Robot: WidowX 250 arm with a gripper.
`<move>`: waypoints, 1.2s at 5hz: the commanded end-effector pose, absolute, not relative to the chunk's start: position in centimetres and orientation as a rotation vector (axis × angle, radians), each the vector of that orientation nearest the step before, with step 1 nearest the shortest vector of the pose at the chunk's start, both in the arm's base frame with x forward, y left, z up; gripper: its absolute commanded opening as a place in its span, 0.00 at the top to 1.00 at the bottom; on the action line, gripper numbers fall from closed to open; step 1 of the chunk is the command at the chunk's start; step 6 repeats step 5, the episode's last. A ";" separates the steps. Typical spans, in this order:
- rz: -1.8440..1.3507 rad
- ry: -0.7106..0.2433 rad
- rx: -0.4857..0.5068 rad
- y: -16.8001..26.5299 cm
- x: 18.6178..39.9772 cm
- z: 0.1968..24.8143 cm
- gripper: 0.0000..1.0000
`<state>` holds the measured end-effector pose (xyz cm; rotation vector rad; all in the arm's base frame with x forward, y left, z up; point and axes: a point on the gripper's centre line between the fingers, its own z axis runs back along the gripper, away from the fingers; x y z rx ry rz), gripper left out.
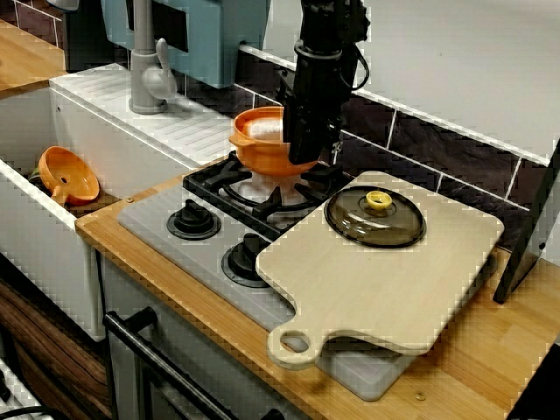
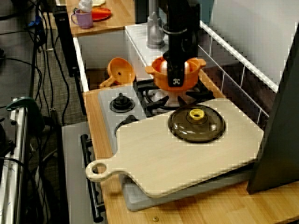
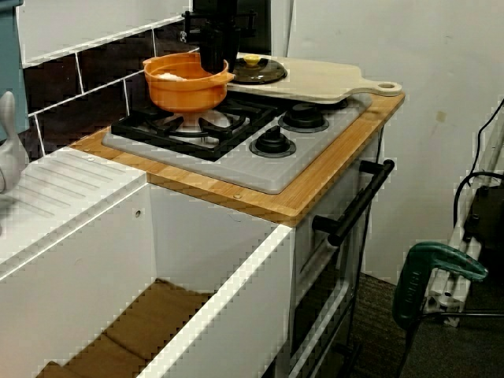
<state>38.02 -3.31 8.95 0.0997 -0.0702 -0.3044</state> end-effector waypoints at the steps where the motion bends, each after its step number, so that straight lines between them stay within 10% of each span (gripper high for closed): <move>1: -0.278 -0.119 0.109 -2.7 38.2 11.0 0.00; 6: -0.245 -0.095 0.038 -1.5 36.9 14.7 0.00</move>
